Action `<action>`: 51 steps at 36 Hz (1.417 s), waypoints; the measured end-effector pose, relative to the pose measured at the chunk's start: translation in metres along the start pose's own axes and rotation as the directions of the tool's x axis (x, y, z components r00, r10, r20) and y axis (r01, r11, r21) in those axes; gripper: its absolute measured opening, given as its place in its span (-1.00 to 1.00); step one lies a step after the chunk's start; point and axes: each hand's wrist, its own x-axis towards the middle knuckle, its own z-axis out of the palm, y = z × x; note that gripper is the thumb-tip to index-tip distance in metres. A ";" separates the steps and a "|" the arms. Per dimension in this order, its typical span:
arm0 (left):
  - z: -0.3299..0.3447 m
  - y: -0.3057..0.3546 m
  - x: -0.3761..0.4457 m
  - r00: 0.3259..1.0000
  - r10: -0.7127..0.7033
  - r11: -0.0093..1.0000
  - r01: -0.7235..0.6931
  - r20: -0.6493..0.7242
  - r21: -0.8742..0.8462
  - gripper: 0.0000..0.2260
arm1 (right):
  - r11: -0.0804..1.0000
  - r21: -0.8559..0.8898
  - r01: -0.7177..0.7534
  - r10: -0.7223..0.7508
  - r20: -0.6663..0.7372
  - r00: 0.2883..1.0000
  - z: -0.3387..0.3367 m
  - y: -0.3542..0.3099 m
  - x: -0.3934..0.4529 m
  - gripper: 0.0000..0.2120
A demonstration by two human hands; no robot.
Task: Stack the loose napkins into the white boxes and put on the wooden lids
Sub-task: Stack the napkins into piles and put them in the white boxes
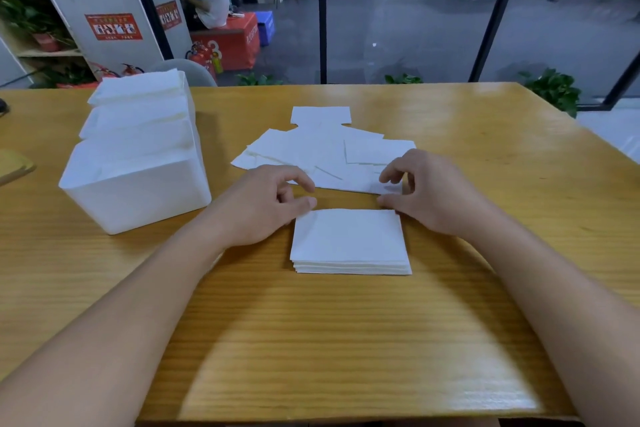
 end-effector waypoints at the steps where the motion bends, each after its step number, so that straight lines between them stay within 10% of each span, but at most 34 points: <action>1: 0.001 -0.001 0.000 1.000 -0.002 1.000 0.002 0.005 0.015 -0.93 | 1.000 -0.010 -0.019 0.019 0.004 1.000 -0.002 0.002 0.001 -0.80; 14: 0.007 -0.003 0.001 1.000 0.021 1.000 -0.021 -0.023 0.012 -0.92 | 0.998 -0.043 0.035 -0.034 0.020 0.999 -0.002 0.003 0.001 -0.91; 28: 0.011 0.003 0.002 0.968 0.073 0.995 -0.088 -0.238 -0.050 -0.88 | 0.952 0.226 0.205 -0.121 -0.336 0.934 -0.013 -0.011 -0.005 -0.85; 46: 0.025 0.020 -0.001 0.925 0.212 0.961 -0.257 -0.317 -0.106 -0.88 | 0.882 0.365 0.298 -0.241 -0.196 0.951 0.001 -0.034 -0.017 -0.66; 51: 0.009 0.006 0.002 0.921 0.146 0.951 -0.231 -0.360 -0.206 -0.87 | 0.921 0.329 0.207 -0.146 -0.198 0.969 -0.006 -0.019 -0.010 -0.90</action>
